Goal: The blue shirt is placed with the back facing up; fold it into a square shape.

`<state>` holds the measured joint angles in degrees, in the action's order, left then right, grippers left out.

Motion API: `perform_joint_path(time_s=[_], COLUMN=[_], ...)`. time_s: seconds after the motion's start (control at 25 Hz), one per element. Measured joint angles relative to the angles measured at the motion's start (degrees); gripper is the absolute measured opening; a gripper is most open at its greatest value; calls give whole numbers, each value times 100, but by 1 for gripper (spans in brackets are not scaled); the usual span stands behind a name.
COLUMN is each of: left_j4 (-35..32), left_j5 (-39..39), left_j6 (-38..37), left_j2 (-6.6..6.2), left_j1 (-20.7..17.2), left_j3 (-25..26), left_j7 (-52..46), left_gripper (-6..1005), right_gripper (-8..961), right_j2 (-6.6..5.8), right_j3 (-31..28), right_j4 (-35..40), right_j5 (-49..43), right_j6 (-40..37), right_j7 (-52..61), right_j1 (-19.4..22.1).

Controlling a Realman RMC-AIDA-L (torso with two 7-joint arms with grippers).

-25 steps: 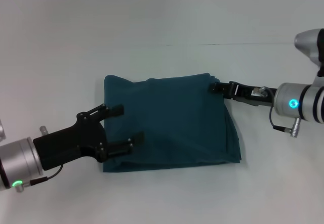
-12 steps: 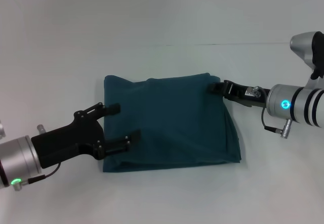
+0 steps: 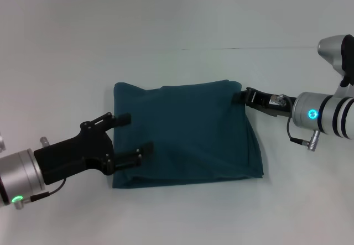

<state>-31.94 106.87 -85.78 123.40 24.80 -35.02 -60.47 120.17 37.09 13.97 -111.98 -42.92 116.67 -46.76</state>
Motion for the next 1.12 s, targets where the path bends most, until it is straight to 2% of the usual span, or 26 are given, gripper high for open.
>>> perform_joint_path(time_s=[0.12,1.12], left_j4=[8,-2], left_j5=[0,0], left_j6=[0,1], left_j2=[0,0], left_j1=[-1,-2], left_j3=[-3,4], left_j7=[0,0], left_gripper=[890,890], right_gripper=[65,71], right_j2=[-1,-23], right_j3=[0,6], right_j4=[0,141], right_j5=[2,-11], right_j6=[6,-54], right_j7=[-1,-14], right_j1=[2,-219])
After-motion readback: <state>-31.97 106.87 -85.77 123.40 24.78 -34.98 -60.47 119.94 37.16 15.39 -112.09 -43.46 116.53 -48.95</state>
